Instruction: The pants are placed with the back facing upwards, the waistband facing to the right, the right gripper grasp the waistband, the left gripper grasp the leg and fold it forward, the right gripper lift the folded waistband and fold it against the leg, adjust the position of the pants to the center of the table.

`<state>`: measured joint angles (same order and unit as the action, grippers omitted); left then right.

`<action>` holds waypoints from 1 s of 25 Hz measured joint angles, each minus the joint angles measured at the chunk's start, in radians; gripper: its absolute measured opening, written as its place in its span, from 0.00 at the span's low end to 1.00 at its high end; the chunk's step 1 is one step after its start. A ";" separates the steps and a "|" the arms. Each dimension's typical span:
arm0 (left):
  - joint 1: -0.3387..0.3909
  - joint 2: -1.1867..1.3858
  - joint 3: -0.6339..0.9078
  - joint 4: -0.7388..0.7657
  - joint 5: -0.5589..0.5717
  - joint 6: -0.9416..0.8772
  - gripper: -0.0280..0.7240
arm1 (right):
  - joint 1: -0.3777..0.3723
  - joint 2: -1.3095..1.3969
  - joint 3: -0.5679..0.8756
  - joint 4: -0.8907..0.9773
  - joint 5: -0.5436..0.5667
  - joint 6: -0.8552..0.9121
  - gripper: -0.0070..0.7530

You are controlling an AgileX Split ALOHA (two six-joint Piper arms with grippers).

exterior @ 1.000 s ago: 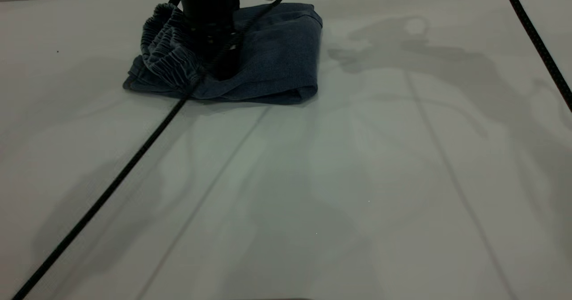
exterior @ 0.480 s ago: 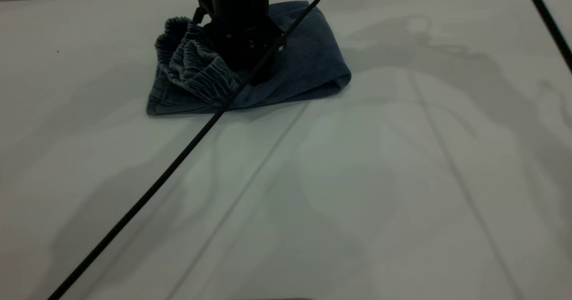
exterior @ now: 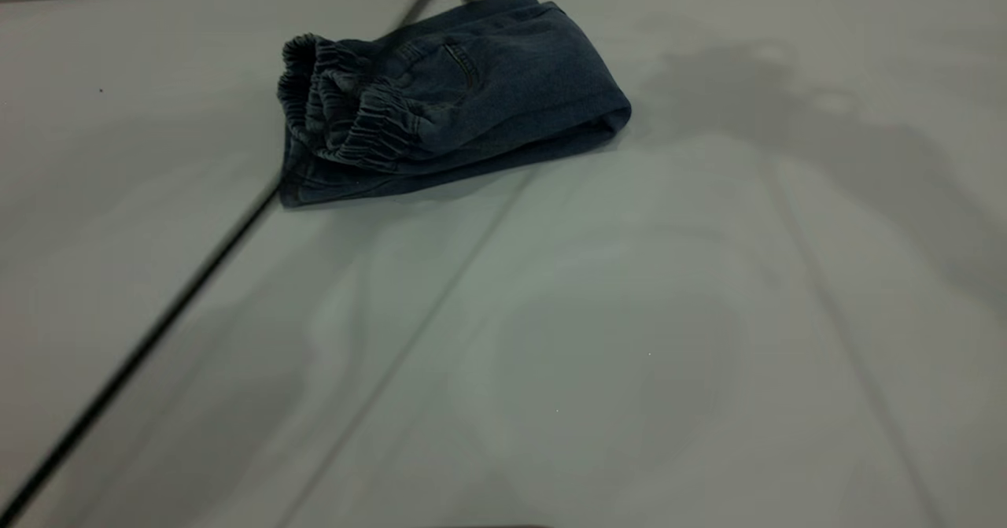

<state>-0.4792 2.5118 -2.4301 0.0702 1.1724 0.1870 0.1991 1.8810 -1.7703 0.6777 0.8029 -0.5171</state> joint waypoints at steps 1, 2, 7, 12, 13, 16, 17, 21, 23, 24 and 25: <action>0.000 -0.032 -0.001 0.025 0.000 -0.016 0.65 | 0.000 -0.036 0.000 -0.006 0.022 0.006 0.77; 0.000 -0.066 -0.001 0.051 0.000 -0.034 0.65 | 0.000 -0.073 0.000 -0.007 0.046 0.013 0.77; 0.000 -0.235 -0.001 0.131 0.000 -0.102 0.65 | 0.000 -0.264 0.000 -0.016 0.167 0.069 0.77; 0.000 -0.437 0.022 0.134 0.000 -0.107 0.65 | 0.000 -0.461 0.000 -0.086 0.310 0.160 0.77; 0.000 -0.476 0.048 0.125 0.000 -0.109 0.65 | 0.000 -0.491 0.000 -0.100 0.343 0.186 0.77; 0.000 -0.613 0.162 0.085 0.000 -0.116 0.65 | 0.000 -0.593 0.000 -0.151 0.437 0.272 0.77; 0.000 -0.654 0.219 0.077 0.000 -0.119 0.65 | 0.000 -0.619 0.000 -0.168 0.455 0.304 0.77; 0.000 -0.848 0.472 0.069 0.000 -0.120 0.65 | 0.000 -0.745 0.024 -0.234 0.466 0.423 0.77; 0.000 -0.948 0.589 0.069 0.000 -0.120 0.65 | 0.000 -0.820 0.061 -0.250 0.466 0.457 0.77; 0.000 -0.998 0.652 0.069 0.000 -0.120 0.65 | 0.000 -0.855 0.091 -0.250 0.466 0.467 0.77; 0.000 -1.051 0.725 0.068 0.000 -0.120 0.65 | 0.000 -0.899 0.126 -0.250 0.467 0.473 0.77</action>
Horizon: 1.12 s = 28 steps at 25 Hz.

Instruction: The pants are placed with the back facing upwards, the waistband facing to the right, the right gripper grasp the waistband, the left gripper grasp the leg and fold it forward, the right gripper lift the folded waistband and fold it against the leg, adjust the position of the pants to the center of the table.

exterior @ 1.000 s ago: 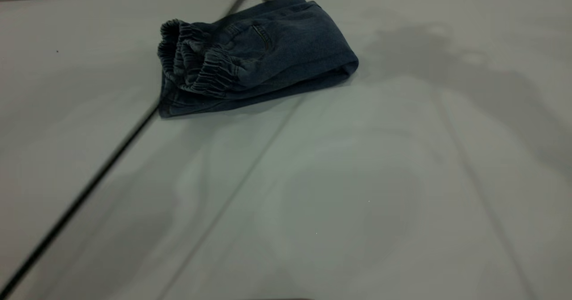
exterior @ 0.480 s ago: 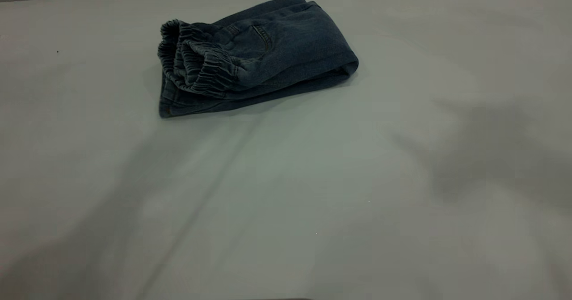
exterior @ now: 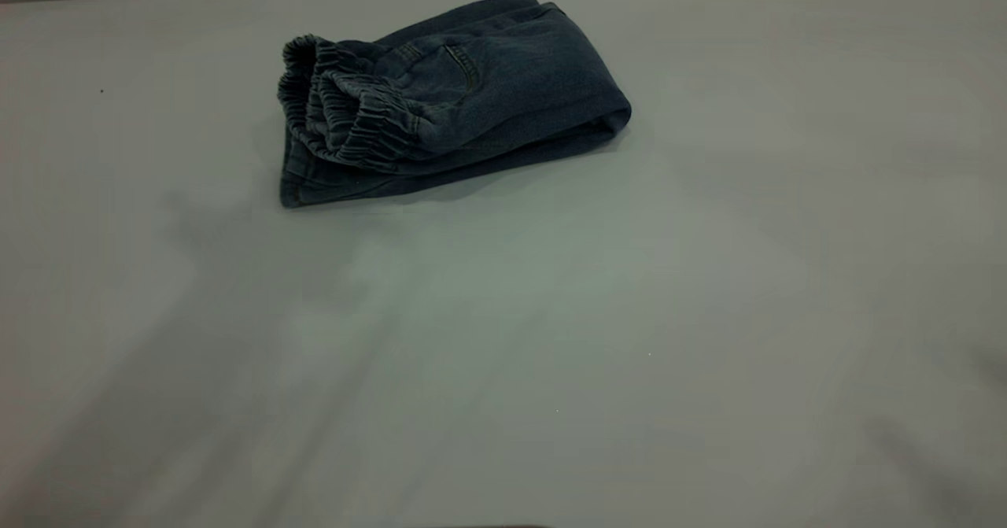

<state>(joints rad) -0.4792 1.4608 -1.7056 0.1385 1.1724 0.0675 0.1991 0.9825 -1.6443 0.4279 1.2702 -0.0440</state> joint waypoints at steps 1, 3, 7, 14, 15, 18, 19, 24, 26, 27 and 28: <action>0.000 -0.044 0.050 -0.001 0.000 0.000 0.65 | 0.000 -0.045 0.032 0.000 0.002 0.003 0.77; 0.000 -0.139 0.152 -0.001 0.000 -0.005 0.65 | 0.000 -0.128 0.117 -0.006 0.005 0.006 0.77; 0.000 -0.309 0.327 -0.001 0.000 -0.027 0.65 | 0.000 -0.298 0.306 -0.050 0.008 0.006 0.77; 0.000 -0.562 0.585 -0.004 0.000 -0.045 0.65 | 0.000 -0.549 0.641 -0.136 0.012 0.013 0.77; 0.000 -0.596 0.614 -0.004 0.000 -0.045 0.65 | 0.000 -0.583 0.677 -0.149 0.012 0.013 0.77; 0.000 -0.707 0.699 -0.004 0.000 -0.045 0.65 | 0.000 -0.669 0.801 -0.188 0.012 0.013 0.77; 0.000 -0.744 0.724 -0.004 0.000 -0.045 0.65 | 0.000 -0.696 0.832 -0.202 0.012 0.013 0.77; 0.000 -0.909 0.832 -0.004 0.000 -0.045 0.65 | 0.000 -0.796 0.982 -0.242 -0.031 -0.007 0.77; 0.000 -0.979 0.884 -0.004 0.000 -0.045 0.65 | 0.000 -0.830 1.030 -0.252 -0.060 -0.017 0.77; 0.000 -1.008 0.906 -0.004 0.000 -0.045 0.65 | 0.000 -0.844 1.054 -0.254 -0.073 -0.019 0.77; 0.000 -1.038 0.931 -0.004 0.000 -0.044 0.65 | 0.000 -0.855 1.076 -0.259 -0.087 -0.021 0.77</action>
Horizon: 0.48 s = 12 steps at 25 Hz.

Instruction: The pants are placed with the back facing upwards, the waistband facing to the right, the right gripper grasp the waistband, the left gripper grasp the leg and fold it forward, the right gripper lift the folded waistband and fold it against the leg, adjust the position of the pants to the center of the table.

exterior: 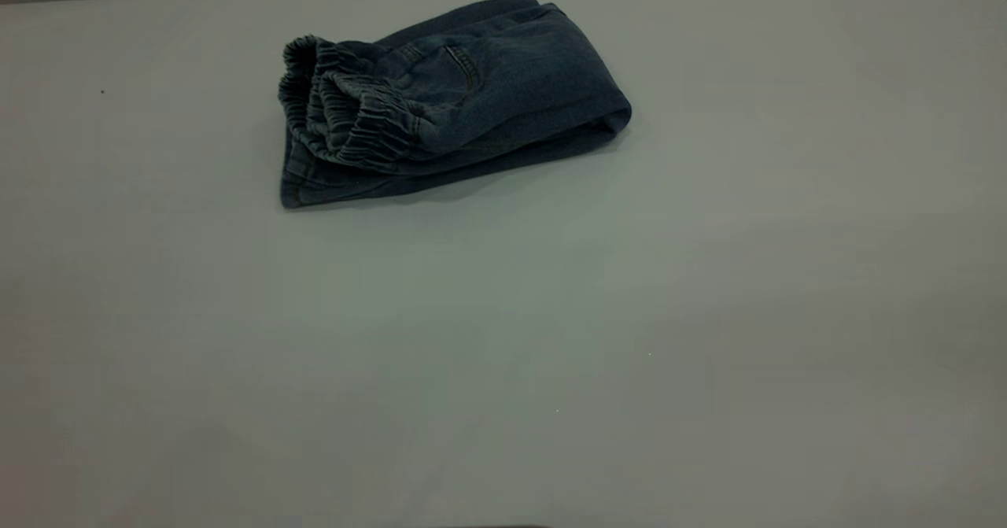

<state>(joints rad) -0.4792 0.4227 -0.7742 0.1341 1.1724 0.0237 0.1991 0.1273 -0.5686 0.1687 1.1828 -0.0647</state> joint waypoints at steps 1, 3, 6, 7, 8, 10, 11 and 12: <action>0.000 -0.034 0.024 0.000 0.000 0.002 0.65 | 0.000 -0.012 0.017 -0.004 -0.010 0.000 0.77; 0.000 -0.099 0.062 0.000 0.000 0.009 0.65 | 0.000 -0.033 0.055 -0.009 -0.021 -0.002 0.77; 0.000 -0.175 0.115 0.000 0.000 0.015 0.65 | 0.000 -0.060 0.089 -0.012 -0.028 -0.002 0.77; 0.000 -0.194 0.131 0.000 0.000 0.015 0.65 | 0.000 -0.063 0.094 -0.012 -0.033 -0.002 0.77; 0.000 -0.213 0.149 0.000 0.000 0.016 0.65 | 0.000 -0.067 0.095 -0.012 -0.036 -0.002 0.77; 0.000 -0.243 0.185 0.000 0.000 0.016 0.65 | 0.000 -0.069 0.095 -0.012 -0.042 -0.002 0.77; 0.000 -0.254 0.205 0.000 0.000 0.016 0.65 | 0.000 -0.069 0.095 -0.012 -0.042 -0.002 0.77; 0.000 -0.263 0.224 0.000 0.000 0.018 0.65 | 0.000 -0.069 0.095 -0.012 -0.042 -0.002 0.77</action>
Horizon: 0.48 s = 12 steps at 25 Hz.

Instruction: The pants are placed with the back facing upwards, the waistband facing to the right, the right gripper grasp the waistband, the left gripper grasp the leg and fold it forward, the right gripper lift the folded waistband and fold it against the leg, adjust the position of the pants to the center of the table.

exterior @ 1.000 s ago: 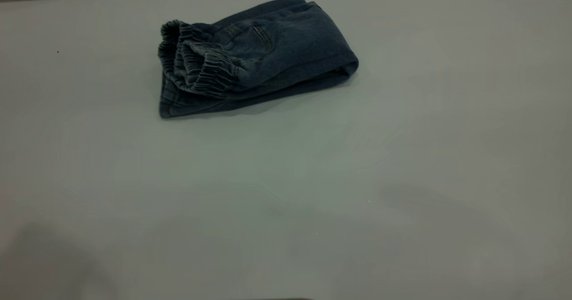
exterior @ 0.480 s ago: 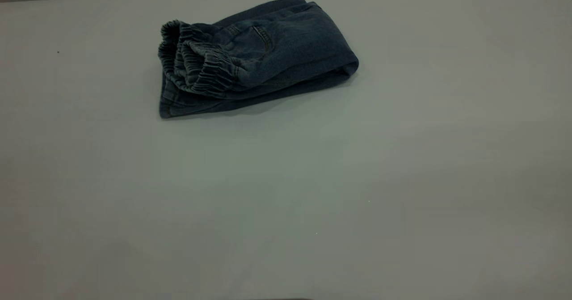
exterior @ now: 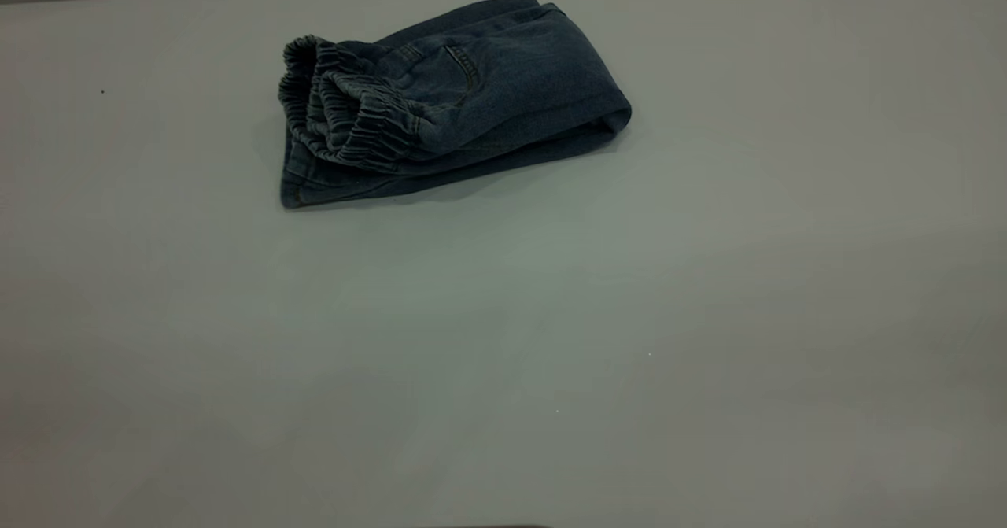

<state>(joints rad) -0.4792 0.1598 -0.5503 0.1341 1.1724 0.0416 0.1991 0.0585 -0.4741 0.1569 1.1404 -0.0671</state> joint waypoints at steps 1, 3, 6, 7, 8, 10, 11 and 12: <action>0.000 -0.007 0.023 0.001 0.000 0.004 0.65 | 0.000 0.000 0.000 0.000 -0.001 0.000 0.77; 0.000 -0.013 0.057 0.012 0.000 0.016 0.65 | 0.000 0.000 0.000 0.000 -0.002 0.000 0.77; 0.000 -0.016 0.073 0.036 0.000 0.005 0.65 | 0.000 0.000 0.000 0.000 -0.004 0.000 0.77; 0.000 -0.016 0.074 0.044 0.000 -0.002 0.65 | 0.000 0.000 0.000 0.000 -0.004 0.000 0.77; 0.000 -0.016 0.074 0.049 0.000 -0.008 0.65 | 0.000 0.000 0.000 0.000 -0.004 0.000 0.77; 0.000 -0.016 0.074 0.055 0.000 -0.010 0.65 | 0.000 0.000 0.000 0.000 -0.004 0.001 0.77; 0.000 -0.016 0.074 0.060 0.000 -0.012 0.65 | 0.000 0.000 0.000 0.000 -0.004 0.002 0.77; 0.000 -0.016 0.070 0.066 0.000 -0.019 0.65 | 0.000 0.000 0.000 0.000 -0.004 0.002 0.77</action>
<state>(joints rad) -0.4792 0.1437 -0.4807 0.2004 1.1724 0.0225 0.1991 0.0585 -0.4741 0.1569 1.1363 -0.0650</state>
